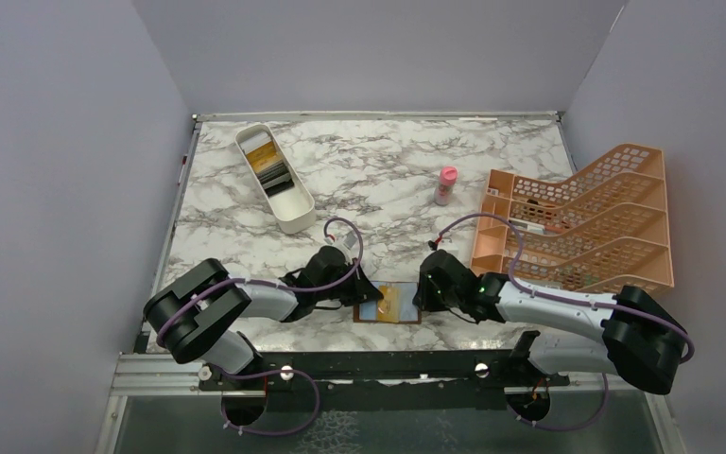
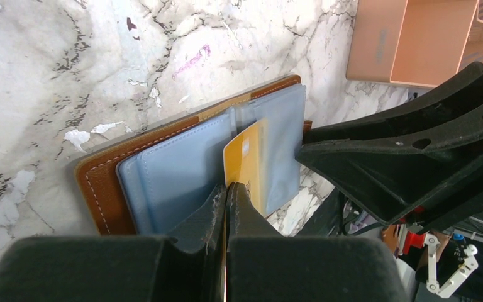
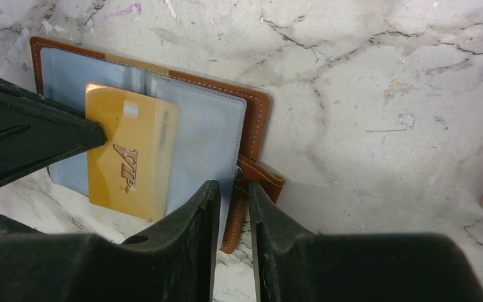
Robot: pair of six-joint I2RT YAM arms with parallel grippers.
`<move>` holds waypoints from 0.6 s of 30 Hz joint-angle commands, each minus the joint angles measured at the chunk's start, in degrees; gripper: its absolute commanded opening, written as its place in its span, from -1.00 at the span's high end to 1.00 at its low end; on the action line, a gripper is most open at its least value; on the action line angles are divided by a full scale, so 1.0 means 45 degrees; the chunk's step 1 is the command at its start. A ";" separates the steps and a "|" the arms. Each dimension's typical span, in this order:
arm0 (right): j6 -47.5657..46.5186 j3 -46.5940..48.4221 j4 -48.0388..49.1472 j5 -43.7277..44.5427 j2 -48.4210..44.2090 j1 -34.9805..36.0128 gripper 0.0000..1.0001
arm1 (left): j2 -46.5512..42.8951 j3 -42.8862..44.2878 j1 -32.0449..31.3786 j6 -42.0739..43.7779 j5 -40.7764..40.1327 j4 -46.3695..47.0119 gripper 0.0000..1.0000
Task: Put the credit cards into the card holder
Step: Insert the credit card into the card holder.
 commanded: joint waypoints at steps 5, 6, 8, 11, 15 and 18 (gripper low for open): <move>0.0325 -0.0326 0.0012 -0.0788 -0.0422 -0.0022 0.39 | 0.0055 0.0303 -0.0332 -0.0334 -0.1524 -0.0276 1.00; 0.0337 -0.0326 -0.0057 -0.0713 -0.0476 -0.0025 0.37 | 0.0107 0.0305 -0.0417 -0.0413 -0.1582 -0.0163 1.00; 0.0394 -0.0326 -0.0277 -0.0441 -0.0596 -0.0022 0.35 | 0.0250 0.0321 -0.0565 -0.0524 -0.1690 0.0020 1.00; 0.0452 -0.0411 -0.0653 0.0186 -0.0743 -0.0024 0.33 | 0.0426 0.0361 -0.0720 -0.0662 -0.1834 0.0199 1.00; 0.0592 -0.0580 -0.0828 0.0335 -0.0791 -0.0022 0.33 | 0.0397 0.0348 -0.0837 -0.0727 -0.2143 0.0270 1.00; 0.0732 -0.0854 -0.0521 -0.0125 -0.0771 -0.0022 0.34 | 0.0304 0.0306 -0.0877 -0.0803 -0.2349 0.0292 1.00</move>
